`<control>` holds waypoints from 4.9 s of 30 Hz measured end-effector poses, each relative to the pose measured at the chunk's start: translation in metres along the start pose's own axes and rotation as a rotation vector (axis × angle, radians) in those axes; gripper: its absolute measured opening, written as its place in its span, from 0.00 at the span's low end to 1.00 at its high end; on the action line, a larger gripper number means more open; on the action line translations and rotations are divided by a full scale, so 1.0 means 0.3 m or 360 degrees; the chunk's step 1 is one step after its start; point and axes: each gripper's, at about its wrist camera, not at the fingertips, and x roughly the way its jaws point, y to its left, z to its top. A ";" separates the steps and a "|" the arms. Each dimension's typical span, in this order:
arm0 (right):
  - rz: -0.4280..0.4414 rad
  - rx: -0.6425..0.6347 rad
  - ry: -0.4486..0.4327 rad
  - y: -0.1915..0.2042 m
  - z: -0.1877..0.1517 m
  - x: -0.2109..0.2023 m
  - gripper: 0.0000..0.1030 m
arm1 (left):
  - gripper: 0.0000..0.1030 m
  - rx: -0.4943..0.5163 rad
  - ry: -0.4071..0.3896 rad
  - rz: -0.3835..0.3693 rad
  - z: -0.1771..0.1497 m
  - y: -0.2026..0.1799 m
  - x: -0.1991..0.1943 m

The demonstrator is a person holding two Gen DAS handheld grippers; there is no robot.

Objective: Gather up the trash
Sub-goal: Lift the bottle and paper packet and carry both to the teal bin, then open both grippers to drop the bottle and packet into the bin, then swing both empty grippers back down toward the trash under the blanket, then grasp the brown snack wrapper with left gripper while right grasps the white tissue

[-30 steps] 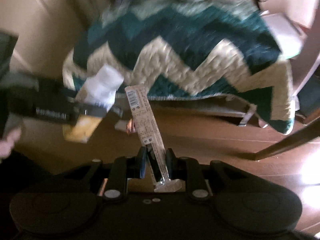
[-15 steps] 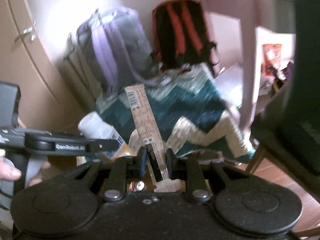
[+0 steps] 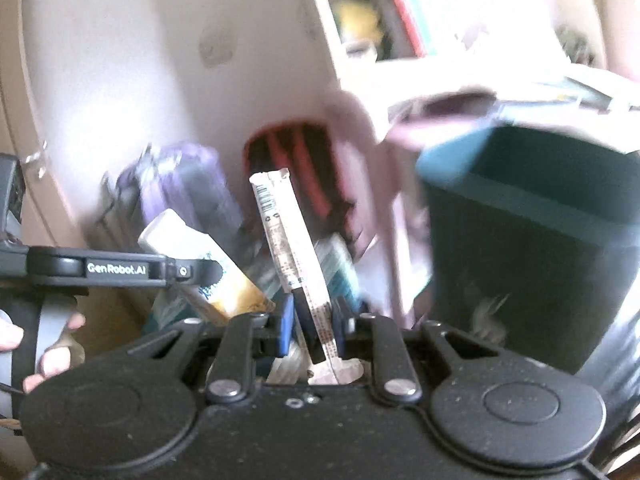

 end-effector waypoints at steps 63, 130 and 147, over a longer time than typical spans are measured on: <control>-0.0371 -0.0225 -0.0002 -0.146 0.202 -0.152 0.40 | 0.72 0.0267 0.0096 -0.0065 0.175 -0.405 0.053; 0.0861 -0.1896 0.1287 0.878 -1.505 1.636 0.55 | 0.97 -0.0702 0.0909 0.0490 -1.605 1.576 0.759; 0.0933 -0.2166 0.1114 0.877 -1.789 1.819 0.54 | 0.83 -0.0973 0.0980 0.0516 -1.744 1.660 0.957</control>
